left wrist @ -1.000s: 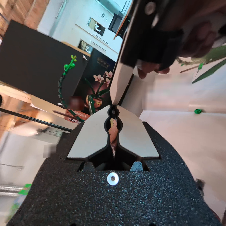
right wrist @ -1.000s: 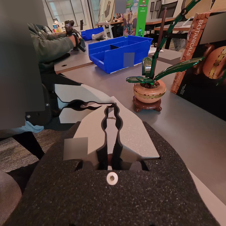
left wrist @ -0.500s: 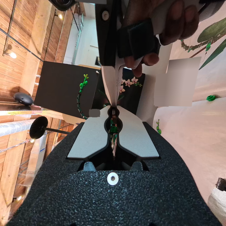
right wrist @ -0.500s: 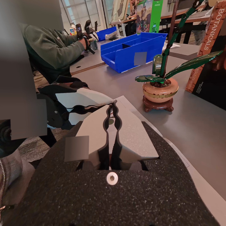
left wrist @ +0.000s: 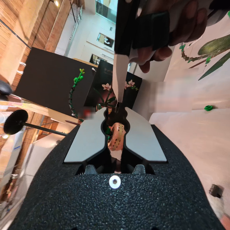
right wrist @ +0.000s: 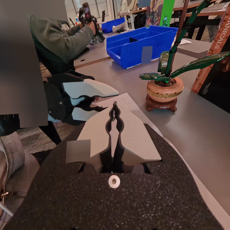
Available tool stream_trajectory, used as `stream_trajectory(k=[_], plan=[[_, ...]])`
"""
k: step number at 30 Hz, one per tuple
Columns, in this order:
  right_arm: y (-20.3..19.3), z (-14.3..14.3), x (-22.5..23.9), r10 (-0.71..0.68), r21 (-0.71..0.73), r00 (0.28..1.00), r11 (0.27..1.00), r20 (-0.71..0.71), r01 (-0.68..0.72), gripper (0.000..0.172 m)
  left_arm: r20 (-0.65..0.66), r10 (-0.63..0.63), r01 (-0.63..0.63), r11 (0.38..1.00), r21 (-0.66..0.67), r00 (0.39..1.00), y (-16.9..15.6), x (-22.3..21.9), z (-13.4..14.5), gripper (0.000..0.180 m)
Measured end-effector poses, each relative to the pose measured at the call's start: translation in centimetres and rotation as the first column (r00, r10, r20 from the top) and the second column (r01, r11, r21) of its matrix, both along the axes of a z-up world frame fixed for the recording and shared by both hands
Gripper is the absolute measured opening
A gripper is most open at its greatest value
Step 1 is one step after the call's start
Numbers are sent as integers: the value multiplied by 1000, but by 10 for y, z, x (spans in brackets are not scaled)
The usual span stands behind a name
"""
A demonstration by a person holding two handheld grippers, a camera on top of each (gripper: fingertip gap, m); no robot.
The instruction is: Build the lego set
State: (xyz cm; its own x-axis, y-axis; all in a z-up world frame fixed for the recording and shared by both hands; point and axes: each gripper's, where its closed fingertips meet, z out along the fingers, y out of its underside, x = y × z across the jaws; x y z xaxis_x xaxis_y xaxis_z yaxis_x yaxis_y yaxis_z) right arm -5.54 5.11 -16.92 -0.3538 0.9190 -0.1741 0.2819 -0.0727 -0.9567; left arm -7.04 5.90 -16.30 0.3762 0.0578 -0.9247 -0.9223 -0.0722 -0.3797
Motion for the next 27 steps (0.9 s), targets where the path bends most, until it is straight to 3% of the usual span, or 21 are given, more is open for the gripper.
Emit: stream_trajectory(k=[4,11,27], plan=[[0,-5,4,41,11,996,999,81,-42,2,106,-48,57,995,-80,993,3,1,-13,27],[-1,-19,9,67,24,982,997,176,-72,2,155,-81,102,985,-137,985,6,8,-24,18],[-4,-17,11,83,34,981,995,174,-90,2,206,-110,147,974,-172,972,5,14,-28,4]])
